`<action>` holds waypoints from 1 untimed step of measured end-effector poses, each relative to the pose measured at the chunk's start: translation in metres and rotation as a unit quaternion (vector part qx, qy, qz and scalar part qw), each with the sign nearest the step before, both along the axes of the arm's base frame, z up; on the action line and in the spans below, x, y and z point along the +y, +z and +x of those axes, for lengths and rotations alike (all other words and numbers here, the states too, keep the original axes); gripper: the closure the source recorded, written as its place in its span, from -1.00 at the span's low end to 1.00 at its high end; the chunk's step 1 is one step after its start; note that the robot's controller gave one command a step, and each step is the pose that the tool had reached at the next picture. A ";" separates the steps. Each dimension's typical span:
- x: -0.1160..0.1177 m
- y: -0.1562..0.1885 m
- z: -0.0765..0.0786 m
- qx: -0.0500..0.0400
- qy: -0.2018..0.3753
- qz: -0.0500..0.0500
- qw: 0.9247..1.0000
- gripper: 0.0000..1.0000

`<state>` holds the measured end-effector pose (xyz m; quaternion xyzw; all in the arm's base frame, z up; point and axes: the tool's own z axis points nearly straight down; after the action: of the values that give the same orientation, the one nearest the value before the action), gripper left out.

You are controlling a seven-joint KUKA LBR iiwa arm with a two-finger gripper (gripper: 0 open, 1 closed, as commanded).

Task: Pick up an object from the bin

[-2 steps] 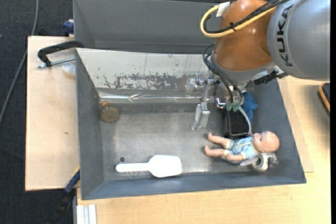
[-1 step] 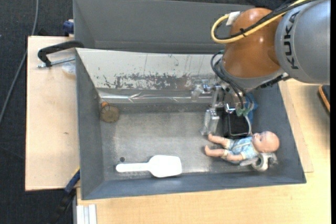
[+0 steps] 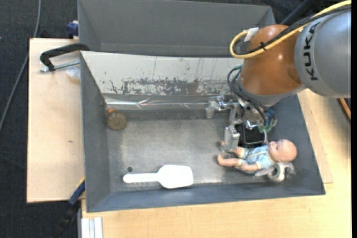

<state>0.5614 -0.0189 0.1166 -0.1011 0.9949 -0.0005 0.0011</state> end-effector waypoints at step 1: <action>-0.018 -0.030 -0.016 -0.001 0.005 0.003 1.000 -1.00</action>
Offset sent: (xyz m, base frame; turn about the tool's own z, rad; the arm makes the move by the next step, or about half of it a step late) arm -0.0457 -0.0942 -0.0466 -0.0617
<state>0.5458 -0.0371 0.0869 -0.1058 0.9944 0.0019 0.0028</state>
